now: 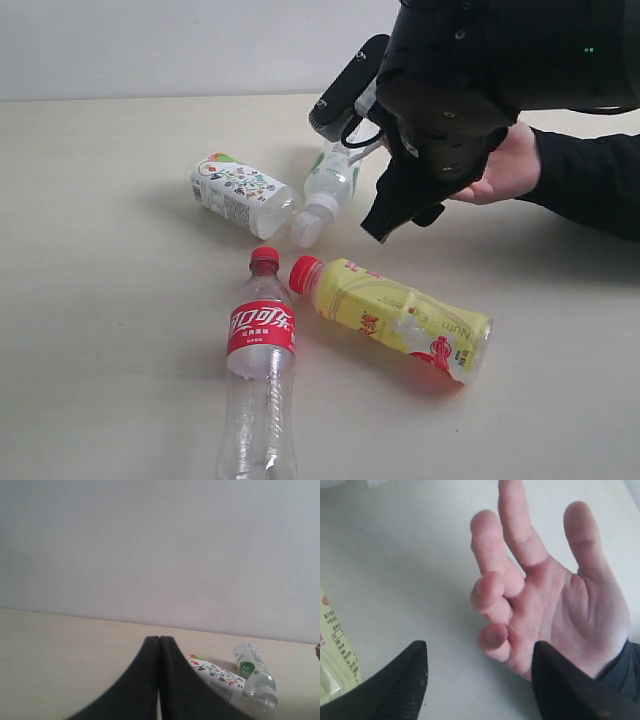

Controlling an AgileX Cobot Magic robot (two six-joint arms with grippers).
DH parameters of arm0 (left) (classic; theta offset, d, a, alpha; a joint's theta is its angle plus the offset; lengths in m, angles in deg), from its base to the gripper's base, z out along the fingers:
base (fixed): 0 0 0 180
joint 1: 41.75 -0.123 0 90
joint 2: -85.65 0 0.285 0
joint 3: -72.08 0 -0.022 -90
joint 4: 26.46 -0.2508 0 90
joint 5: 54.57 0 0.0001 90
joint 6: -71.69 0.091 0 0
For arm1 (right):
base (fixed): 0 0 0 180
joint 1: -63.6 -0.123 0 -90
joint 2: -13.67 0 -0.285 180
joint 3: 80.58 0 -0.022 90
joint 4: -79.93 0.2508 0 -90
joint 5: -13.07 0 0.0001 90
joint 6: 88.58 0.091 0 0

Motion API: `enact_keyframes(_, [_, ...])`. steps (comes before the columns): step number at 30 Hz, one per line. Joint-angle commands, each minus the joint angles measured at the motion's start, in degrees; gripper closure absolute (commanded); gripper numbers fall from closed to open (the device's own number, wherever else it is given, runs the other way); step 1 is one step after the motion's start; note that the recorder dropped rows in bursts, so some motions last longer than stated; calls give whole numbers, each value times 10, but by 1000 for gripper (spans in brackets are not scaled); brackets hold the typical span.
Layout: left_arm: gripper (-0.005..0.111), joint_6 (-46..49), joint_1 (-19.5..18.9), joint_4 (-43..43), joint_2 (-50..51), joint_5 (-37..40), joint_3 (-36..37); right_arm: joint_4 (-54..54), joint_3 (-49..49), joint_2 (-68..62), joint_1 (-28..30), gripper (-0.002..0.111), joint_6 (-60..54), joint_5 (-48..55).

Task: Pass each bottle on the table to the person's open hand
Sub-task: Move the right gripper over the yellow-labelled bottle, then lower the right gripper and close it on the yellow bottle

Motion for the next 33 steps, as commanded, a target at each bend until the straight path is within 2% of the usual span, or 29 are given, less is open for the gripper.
enact_keyframes(1, [107, 1, 3, 2, -3, -2, 0, -24, -5, -5, -1, 55, 21, -4])
enact_keyframes(3, [107, 1, 3, 2, -3, -2, 0, -26, -5, -6, -1, 59, 21, -4])
enact_keyframes(5, [107, 1, 3, 2, -3, -2, 0, -28, -5, -6, -1, 68, 26, -4])
enact_keyframes(6, [107, 1, 3, 2, -3, -2, 0, -28, -5, -6, -1, 76, 27, -4])
enact_keyframes(8, [107, 1, 3, 2, -3, -2, 0, -28, -5, -6, -1, 81, 27, -4])
enact_keyframes(12, [107, 1, 3, 2, -3, -2, 0, -11, -5, -4, -1, 72, 26, 11])
enact_keyframes(15, [107, 1, 3, 2, -3, -2, 0, 86, -5, 7, -1, 66, -57, 22])
enact_keyframes(19, [107, 1, 3, 2, -3, -2, 0, 165, -5, 21, -1, 62, -121, 29])
enact_keyframes(25, [107, 1, 3, 2, -3, -2, 0, 198, -4, 61, -1, 52, -161, 55])
enact_keyframes(30, [107, 1, 3, 2, -3, -2, 0, 298, -4, 73, -1, 43, -228, 65])
enact_keyframes(33, [107, 1, 3, 2, -3, -2, 0, 319, 5, 72, -1, 38, -250, 60])
